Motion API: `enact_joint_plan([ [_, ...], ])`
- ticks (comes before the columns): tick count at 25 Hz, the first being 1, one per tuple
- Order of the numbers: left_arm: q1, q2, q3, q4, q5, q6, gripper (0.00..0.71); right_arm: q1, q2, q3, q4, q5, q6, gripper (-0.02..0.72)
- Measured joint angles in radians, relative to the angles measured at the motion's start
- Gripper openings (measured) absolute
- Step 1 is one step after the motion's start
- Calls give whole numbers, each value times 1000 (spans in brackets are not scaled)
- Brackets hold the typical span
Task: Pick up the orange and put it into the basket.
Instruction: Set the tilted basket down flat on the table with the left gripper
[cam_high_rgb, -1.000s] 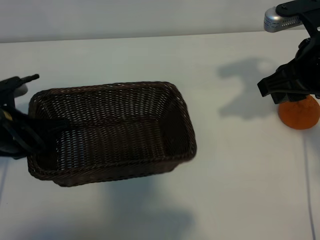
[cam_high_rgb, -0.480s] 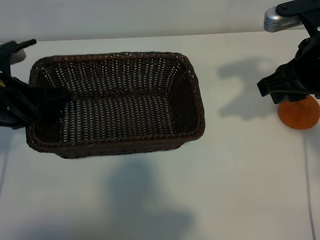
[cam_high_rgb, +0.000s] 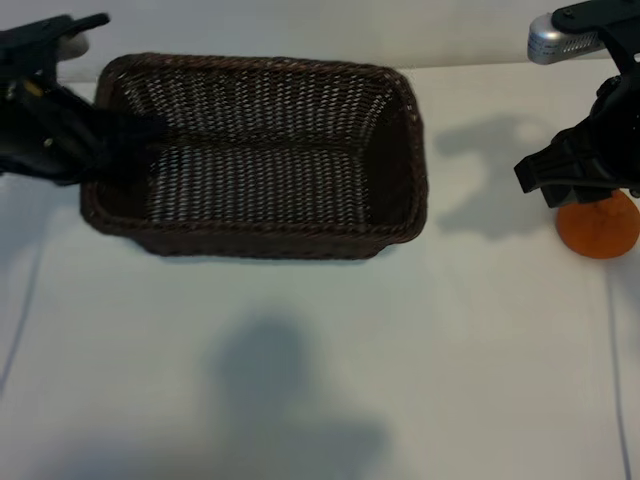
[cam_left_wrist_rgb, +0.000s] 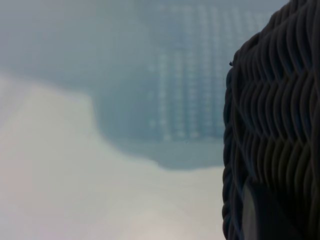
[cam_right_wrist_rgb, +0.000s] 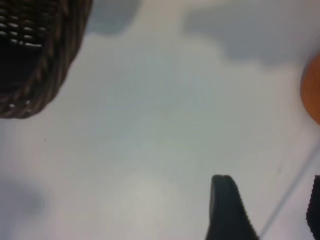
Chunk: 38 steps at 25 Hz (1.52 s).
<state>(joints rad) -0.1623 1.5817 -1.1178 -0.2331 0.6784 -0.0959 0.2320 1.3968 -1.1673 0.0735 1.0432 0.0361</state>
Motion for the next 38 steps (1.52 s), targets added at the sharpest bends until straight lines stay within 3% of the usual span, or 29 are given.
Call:
enact_joint_plan([
  [5,-6,79,-61,-120,-16,80,147,0,0,0,0,0,0,396],
  [12,-100,172,-71,-146,-94,82,147,0,0,0,0,-2,0,396],
  [15,-120,211,-71,-152,-116,67,147,0,0,0,0,-2,1,396],
  [38,-121,314,-70,-150,-228,18,147,0,0,0,0,-4,0,396],
])
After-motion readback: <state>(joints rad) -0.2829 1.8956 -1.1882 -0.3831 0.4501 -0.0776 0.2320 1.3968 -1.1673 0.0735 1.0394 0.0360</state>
